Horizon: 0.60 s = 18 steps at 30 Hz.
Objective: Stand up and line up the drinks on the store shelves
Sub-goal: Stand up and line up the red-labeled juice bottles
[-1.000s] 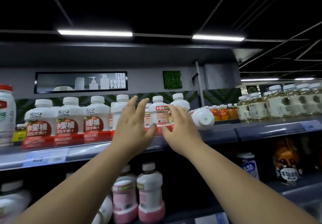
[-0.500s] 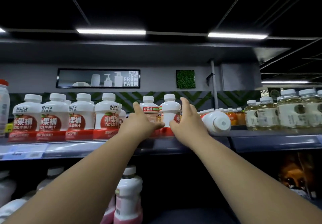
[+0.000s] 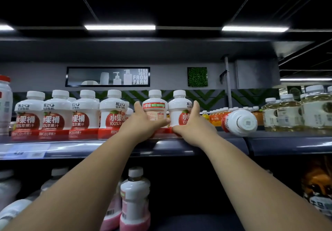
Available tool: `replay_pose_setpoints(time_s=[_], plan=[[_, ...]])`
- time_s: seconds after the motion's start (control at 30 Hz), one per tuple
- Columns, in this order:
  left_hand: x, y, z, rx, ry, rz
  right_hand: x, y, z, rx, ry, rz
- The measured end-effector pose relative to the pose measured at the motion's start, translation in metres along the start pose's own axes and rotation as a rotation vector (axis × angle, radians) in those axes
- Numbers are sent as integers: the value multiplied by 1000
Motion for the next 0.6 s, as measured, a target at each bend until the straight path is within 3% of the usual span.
replay_pose_setpoints(time_s=[0.1, 0.23, 0.4, 0.53, 0.6], plan=[[-1, 0, 0, 47, 29, 35, 1, -5, -1, 36, -10, 3], [-7, 1, 1, -31, 10, -64, 1, -5, -5, 59, -13, 19], [-2, 0, -5, 99, 36, 161, -1, -7, -11, 102, -26, 8], [-5, 1, -3, 21, 22, -7, 0, -6, -12, 104, -19, 11], [-4, 2, -4, 20, 30, 33, 1, -5, -12, 97, -16, 24]])
Point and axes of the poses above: each hand's wrist, its own z-axis towards the middle knuckle, its own y-axis out of the palm, x = y × z, the point moved 7 cm from there along z, towards the middle knuckle, and after that the axes turned 4 degrees about x, right-handed, at the moved point
